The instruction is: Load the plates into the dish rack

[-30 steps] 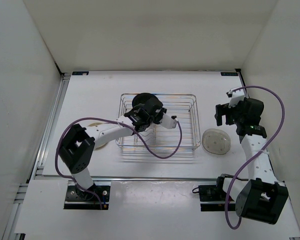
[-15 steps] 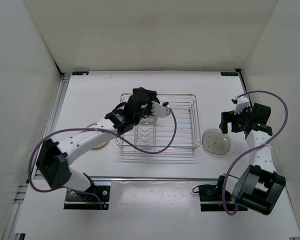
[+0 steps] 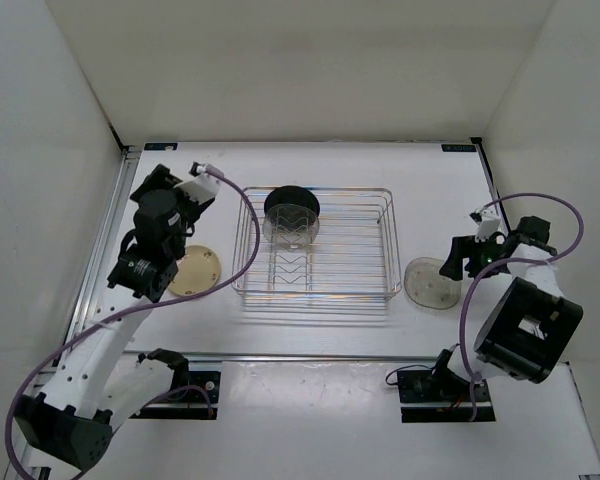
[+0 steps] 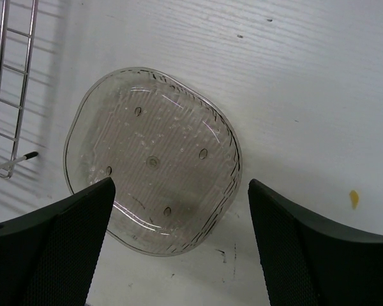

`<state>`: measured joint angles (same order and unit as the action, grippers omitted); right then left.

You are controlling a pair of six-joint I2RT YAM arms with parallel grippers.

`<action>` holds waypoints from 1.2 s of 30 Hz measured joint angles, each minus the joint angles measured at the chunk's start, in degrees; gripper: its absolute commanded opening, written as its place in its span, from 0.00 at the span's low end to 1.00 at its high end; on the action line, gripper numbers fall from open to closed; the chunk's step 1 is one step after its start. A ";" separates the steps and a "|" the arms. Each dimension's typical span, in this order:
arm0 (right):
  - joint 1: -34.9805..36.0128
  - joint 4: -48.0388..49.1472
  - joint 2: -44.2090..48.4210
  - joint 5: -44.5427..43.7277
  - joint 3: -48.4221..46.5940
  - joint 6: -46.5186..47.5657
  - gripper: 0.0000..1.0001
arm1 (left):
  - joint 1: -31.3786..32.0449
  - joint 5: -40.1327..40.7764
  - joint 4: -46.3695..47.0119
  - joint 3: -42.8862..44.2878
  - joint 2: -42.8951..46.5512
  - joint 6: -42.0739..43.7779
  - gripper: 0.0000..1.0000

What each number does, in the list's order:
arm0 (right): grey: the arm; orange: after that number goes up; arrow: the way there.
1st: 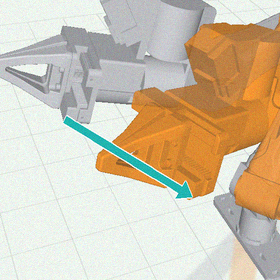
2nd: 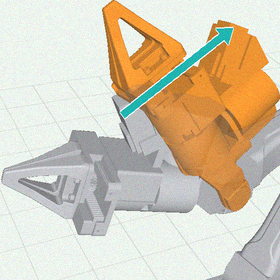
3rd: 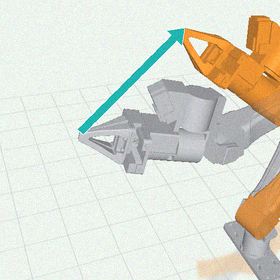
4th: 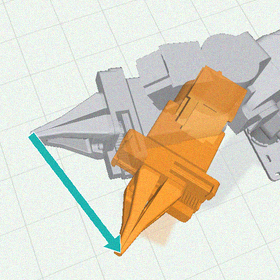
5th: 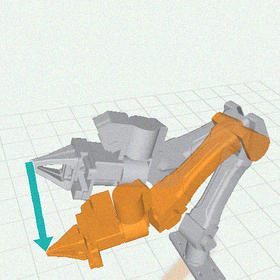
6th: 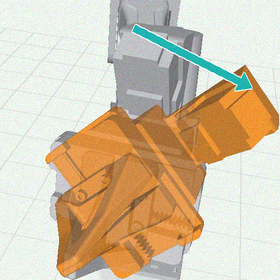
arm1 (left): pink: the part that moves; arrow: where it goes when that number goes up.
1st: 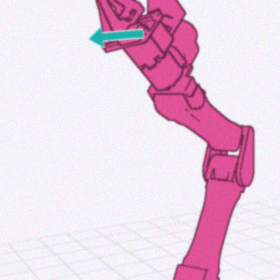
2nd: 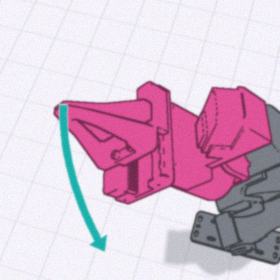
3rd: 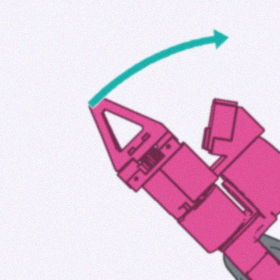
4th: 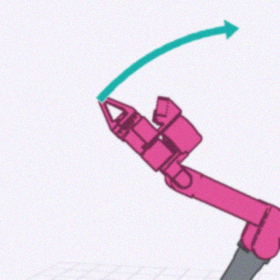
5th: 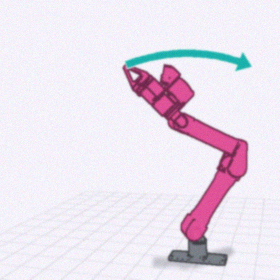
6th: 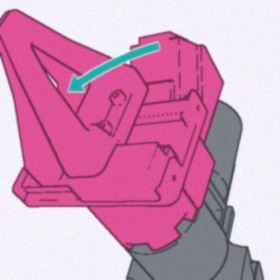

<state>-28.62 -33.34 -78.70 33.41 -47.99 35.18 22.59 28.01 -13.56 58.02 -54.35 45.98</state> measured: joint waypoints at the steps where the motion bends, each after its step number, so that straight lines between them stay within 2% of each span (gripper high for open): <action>1: -0.28 -0.70 -1.11 0.52 -0.31 0.63 0.83 | -1.49 -0.31 -0.50 -2.10 1.14 -1.75 0.87; 8: -2.62 -3.26 -7.19 2.47 -2.21 3.41 0.79 | -10.84 -5.01 -4.55 -12.28 3.15 -12.98 0.90; 19: -5.11 -4.31 -15.21 3.67 -5.90 5.44 0.74 | -22.21 -12.39 -5.88 -14.56 4.26 -24.96 0.94; 28: -5.11 -5.11 -19.23 4.35 -8.94 5.99 0.70 | -27.76 -15.89 -7.19 -15.32 4.96 -29.20 0.95; 36: -5.11 -5.97 -21.77 4.74 -10.10 6.01 0.63 | -29.77 -17.92 -9.11 -15.32 5.29 -30.56 0.95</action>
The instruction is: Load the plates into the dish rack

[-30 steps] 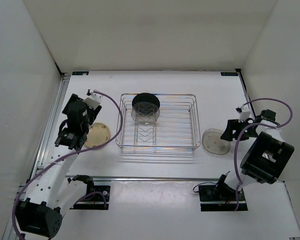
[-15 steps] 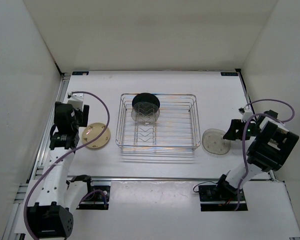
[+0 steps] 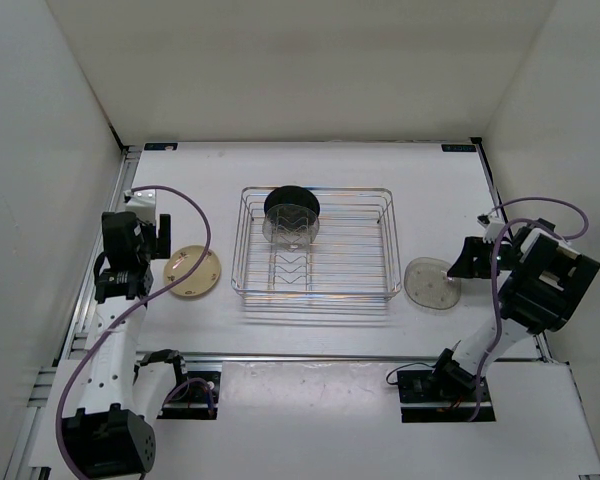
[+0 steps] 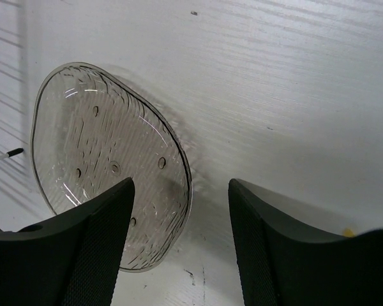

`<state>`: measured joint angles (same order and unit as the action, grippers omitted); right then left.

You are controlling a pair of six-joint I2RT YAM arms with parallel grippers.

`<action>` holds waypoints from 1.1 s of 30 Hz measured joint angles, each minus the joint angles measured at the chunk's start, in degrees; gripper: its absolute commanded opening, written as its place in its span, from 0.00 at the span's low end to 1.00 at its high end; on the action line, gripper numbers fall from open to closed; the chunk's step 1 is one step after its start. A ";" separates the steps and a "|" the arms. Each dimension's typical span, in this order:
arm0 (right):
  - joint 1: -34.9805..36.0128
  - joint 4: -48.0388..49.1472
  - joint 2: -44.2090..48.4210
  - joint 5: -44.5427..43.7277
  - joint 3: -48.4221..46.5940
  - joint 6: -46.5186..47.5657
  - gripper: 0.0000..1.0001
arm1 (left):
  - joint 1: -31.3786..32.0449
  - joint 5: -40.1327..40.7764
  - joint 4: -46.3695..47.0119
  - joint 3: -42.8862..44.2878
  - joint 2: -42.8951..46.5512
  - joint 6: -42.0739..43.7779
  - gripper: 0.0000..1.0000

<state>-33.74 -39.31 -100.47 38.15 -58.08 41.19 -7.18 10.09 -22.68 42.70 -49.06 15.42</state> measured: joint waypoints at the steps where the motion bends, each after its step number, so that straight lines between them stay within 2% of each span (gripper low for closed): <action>1: 0.00 -0.07 -0.22 0.02 -0.24 -0.02 0.63 | -0.07 -0.13 -0.13 0.00 0.04 -0.07 0.95; 5: -0.07 -0.15 -0.83 0.24 -0.68 0.20 0.61 | -0.22 -0.59 -0.63 0.00 0.07 -0.44 0.95; 11: -0.39 -0.22 -1.68 0.72 -1.05 0.94 0.50 | -0.63 -1.57 -0.92 0.00 0.07 -0.55 0.95; 27: -0.44 -1.16 -0.79 1.11 1.27 3.19 0.41 | -1.29 -2.23 -1.05 0.00 0.85 -1.11 0.95; 33: -0.44 -1.38 -0.20 1.07 2.58 3.96 0.28 | -1.29 -2.69 -1.20 0.00 1.66 -1.36 0.95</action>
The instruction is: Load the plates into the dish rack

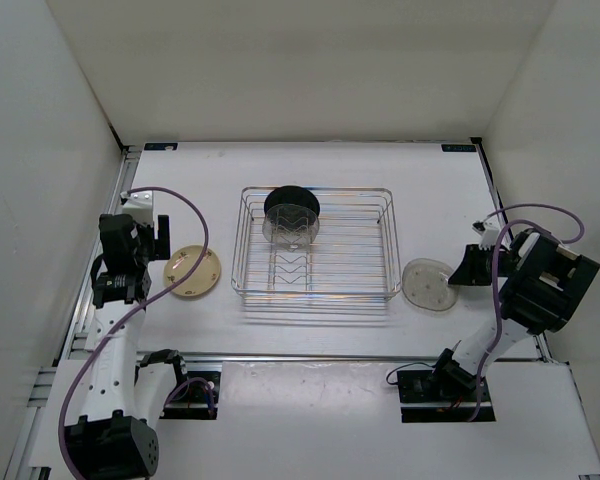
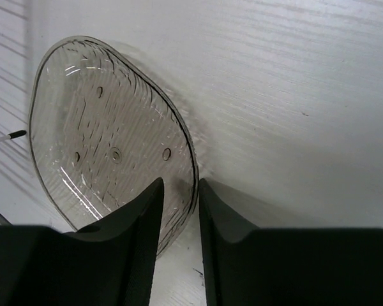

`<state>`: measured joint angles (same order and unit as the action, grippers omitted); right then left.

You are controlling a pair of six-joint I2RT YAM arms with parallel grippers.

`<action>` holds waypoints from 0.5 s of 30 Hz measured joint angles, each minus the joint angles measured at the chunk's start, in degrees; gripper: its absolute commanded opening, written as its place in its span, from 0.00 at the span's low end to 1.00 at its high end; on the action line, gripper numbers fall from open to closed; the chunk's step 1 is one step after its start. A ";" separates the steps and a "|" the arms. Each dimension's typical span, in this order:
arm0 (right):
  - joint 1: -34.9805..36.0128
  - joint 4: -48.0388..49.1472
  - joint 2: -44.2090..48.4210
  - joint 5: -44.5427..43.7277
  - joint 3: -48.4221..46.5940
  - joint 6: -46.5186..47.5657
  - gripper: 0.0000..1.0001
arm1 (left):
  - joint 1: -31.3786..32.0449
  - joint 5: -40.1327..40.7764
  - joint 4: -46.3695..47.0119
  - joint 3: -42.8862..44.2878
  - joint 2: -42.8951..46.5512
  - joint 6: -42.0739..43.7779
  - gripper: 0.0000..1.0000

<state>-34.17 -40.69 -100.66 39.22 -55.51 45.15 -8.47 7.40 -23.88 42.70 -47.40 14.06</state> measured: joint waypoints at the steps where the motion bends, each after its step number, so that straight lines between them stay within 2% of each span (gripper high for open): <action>1: 0.00 0.07 0.09 -0.13 0.11 0.15 0.25 | 0.00 -0.02 -0.07 0.00 0.09 0.00 0.95; 3: 0.02 -0.15 0.09 -0.57 0.24 0.33 0.17 | 0.00 -0.09 -0.11 0.00 0.28 -0.02 0.95; 10: 0.02 -1.42 0.28 -1.29 0.61 0.35 0.01 | 0.00 -0.37 -0.13 0.00 1.14 -0.02 0.95; 15: -0.26 -1.73 1.49 -1.64 1.20 0.28 0.00 | -0.04 -0.39 -0.13 -0.02 1.62 -0.02 0.95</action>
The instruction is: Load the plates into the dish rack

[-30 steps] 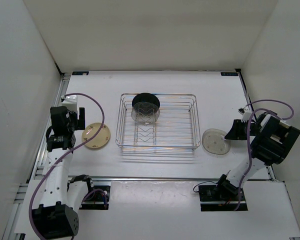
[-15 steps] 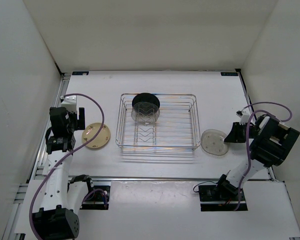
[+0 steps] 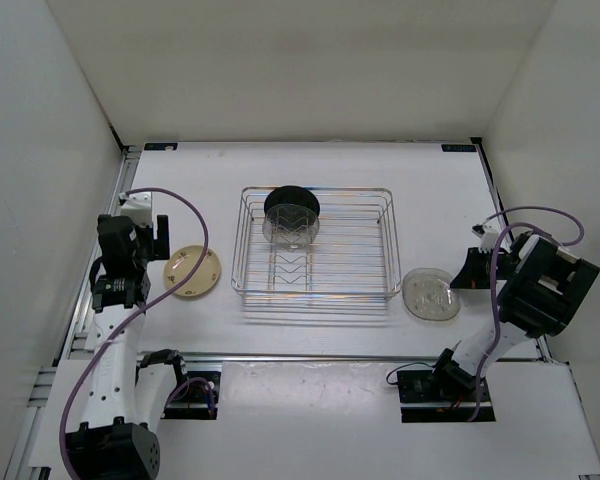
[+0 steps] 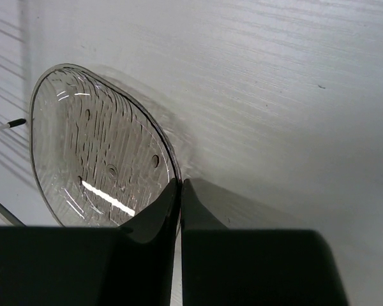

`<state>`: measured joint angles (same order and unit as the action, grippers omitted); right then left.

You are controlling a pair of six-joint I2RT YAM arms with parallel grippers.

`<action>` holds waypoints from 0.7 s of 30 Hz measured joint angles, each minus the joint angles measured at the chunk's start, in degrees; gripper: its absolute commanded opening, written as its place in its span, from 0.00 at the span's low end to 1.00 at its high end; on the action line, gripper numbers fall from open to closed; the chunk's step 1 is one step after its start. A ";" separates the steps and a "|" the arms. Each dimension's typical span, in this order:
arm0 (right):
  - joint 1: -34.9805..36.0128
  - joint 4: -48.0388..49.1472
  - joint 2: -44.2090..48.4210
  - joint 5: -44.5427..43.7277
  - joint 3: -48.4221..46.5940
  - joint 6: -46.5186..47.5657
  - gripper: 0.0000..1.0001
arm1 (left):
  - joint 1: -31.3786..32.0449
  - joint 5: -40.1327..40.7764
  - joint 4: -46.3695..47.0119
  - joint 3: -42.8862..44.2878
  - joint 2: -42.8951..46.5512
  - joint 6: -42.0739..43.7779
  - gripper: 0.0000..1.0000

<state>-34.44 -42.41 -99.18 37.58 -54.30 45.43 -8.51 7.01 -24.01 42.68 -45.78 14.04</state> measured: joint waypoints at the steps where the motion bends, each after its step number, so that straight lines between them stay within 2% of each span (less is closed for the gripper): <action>1: -0.09 0.07 0.44 -0.15 0.13 -0.07 0.00 | -0.07 -0.04 -0.02 0.00 0.11 0.00 0.95; 7: -0.11 0.35 4.79 -3.41 -2.38 -3.32 0.00 | -0.44 -0.55 -0.02 0.00 0.68 -0.02 0.95; 13: 1.68 2.84 8.35 -11.61 -17.22 -7.43 0.00 | -0.44 -1.81 0.00 0.00 0.96 -0.31 0.96; 17: 8.83 4.13 10.67 -21.11 -30.86 -8.15 0.00 | -0.44 -2.60 -0.02 0.00 1.64 -0.52 0.99; 21: 21.57 7.21 11.10 -32.28 -44.41 -5.92 0.00 | -0.44 -3.45 -0.02 0.00 2.16 -0.59 1.00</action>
<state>-12.86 -35.20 -88.07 5.30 -98.72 39.51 -8.95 3.55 -24.03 42.68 -43.62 13.45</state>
